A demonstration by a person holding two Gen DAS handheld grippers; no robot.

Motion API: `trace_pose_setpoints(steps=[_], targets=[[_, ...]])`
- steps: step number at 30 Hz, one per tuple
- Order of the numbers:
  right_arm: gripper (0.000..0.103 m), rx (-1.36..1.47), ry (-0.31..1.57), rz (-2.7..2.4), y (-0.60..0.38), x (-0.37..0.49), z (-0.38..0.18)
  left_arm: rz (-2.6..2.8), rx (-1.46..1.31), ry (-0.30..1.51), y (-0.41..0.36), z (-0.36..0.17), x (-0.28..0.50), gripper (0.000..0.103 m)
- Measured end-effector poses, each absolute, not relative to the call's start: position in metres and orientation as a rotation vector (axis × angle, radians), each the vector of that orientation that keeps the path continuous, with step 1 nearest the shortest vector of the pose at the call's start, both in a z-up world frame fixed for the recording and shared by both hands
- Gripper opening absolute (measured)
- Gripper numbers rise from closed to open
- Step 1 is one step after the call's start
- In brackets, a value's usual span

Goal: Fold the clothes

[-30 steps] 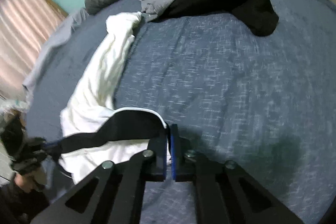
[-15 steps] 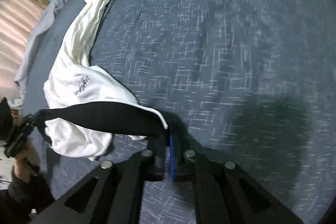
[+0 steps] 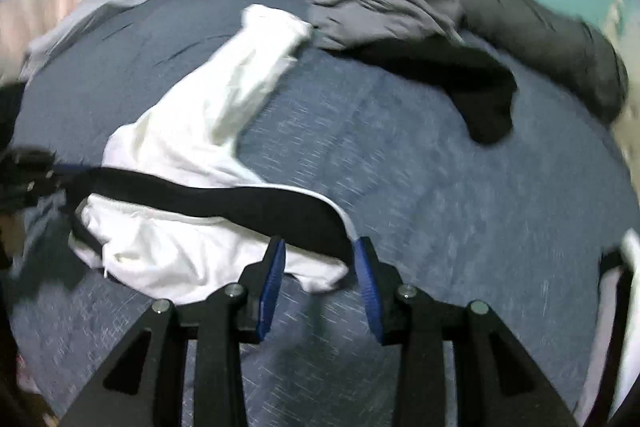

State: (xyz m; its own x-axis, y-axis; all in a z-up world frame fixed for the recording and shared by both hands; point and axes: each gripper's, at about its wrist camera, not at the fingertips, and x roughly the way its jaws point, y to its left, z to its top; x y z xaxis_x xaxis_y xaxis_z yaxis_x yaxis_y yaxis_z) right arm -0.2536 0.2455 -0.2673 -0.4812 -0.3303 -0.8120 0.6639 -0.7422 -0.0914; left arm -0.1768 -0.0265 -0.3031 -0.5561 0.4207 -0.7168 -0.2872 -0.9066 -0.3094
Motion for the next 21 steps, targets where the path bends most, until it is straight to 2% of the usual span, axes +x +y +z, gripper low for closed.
trace_pose_setpoints(steps=[1,5,7,11,18,20,21], targets=[[0.050,1.094,0.568,-2.205,0.240,-0.252,-0.270,2.454,-1.189,-0.217,-0.026,-0.303,-0.177,0.004],[0.052,1.082,0.670,-2.148,0.222,-0.253,-0.287,2.451,-1.190,-0.211,-0.026,-0.303,-0.176,0.004],[0.060,1.118,0.701,-2.129,0.216,-0.262,-0.299,2.446,-1.191,-0.211,-0.026,-0.304,-0.176,0.004],[0.060,1.164,0.815,-2.139,0.216,-0.284,-0.320,2.433,-1.192,-0.217,-0.026,-0.304,-0.176,0.004],[0.060,1.225,0.810,-2.092,0.224,-0.303,-0.330,2.425,-1.199,-0.211,-0.025,-0.307,-0.176,0.004],[0.051,1.233,0.802,-2.057,0.223,-0.302,-0.331,2.428,-1.202,-0.214,-0.026,-0.307,-0.177,0.005],[0.035,1.237,0.797,-2.038,0.222,-0.301,-0.331,2.429,-1.203,-0.215,-0.026,-0.308,-0.177,0.004]])
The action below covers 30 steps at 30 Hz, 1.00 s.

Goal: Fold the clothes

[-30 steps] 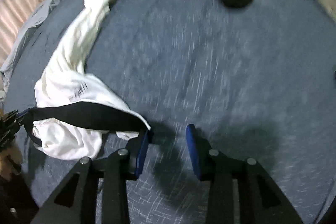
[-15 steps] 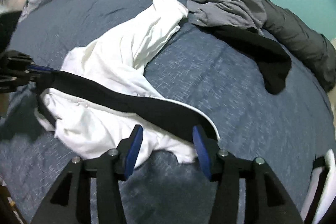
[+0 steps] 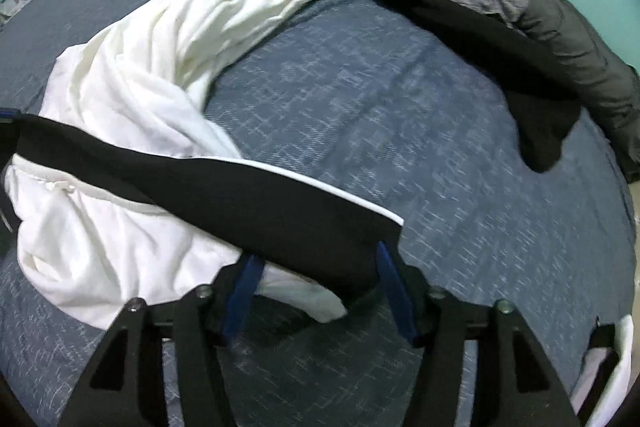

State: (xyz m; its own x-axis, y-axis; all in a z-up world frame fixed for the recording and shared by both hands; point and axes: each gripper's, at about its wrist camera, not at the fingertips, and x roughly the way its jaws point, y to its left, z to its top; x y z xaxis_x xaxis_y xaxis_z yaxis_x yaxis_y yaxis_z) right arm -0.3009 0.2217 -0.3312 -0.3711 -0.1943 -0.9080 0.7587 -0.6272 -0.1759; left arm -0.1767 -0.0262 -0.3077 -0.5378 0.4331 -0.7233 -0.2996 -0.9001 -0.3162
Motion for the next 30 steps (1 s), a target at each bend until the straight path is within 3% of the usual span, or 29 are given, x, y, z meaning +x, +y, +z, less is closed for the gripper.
trace_pose_setpoints(steps=[3,11,14,16,19,30], targets=[[0.009,1.243,0.780,-1.985,0.220,-0.298,-0.331,2.434,-1.209,-0.211,-0.026,-0.309,-0.176,0.004],[0.007,1.373,0.534,-1.970,0.256,-0.295,-0.319,2.442,-1.221,-0.235,-0.029,-0.310,-0.178,0.005],[0.012,1.412,0.526,-1.974,0.263,-0.290,-0.321,2.445,-1.222,-0.226,-0.028,-0.310,-0.179,0.005],[0.033,1.369,0.562,-2.031,0.262,-0.284,-0.315,2.449,-1.220,-0.226,-0.029,-0.310,-0.179,0.005],[0.038,1.226,0.619,-2.086,0.254,-0.268,-0.301,2.451,-1.217,-0.226,-0.030,-0.310,-0.180,0.005],[0.040,1.049,0.867,-2.000,0.200,-0.247,-0.311,2.452,-1.212,-0.216,-0.029,-0.311,-0.179,0.005]])
